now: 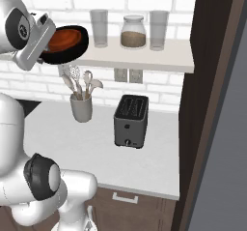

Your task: Pick up the bowls on the counter and stack them on top of one another in the open cabinet. Place the smaller bowl on top of the larger bowl.

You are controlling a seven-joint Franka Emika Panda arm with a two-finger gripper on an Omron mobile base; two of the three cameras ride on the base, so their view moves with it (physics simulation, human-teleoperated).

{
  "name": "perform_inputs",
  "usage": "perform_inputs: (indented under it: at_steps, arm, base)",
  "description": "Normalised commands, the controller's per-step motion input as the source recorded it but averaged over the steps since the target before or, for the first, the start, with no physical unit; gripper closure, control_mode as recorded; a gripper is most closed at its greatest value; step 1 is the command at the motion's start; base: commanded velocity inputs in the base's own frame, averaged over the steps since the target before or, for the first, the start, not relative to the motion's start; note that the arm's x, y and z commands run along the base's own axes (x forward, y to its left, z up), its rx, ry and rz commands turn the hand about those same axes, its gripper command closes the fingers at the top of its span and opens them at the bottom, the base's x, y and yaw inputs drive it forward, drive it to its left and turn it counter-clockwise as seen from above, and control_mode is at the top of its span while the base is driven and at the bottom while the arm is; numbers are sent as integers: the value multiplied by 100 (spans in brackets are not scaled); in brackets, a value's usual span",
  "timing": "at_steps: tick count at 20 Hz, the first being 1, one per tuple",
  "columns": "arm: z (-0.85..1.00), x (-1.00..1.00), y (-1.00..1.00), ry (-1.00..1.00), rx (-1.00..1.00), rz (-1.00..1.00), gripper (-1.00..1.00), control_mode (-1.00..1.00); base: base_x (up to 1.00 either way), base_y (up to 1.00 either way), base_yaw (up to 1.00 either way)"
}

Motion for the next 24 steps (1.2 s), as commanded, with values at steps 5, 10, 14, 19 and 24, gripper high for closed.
perform_inputs:
  at_steps: [5, 10, 14, 19, 24]
  arm:
    - [-8, 100, 4, 3, 4, 0, 100, -100]
    - [-19, 81, 38, 2, 0, 0, 100, -100]
    - [-36, 64, 22, 1, 0, 0, 100, -100]
    - [-55, 48, 14, 0, 0, 0, 100, -100]
    - [-27, 41, 6, 0, 0, 0, -100, -100]
  base:
    - [0, 0, 0]
    - [0, 0, 0]
    - [0, 0, 0]
    - [0, 0, 0]
    - [0, 0, 0]
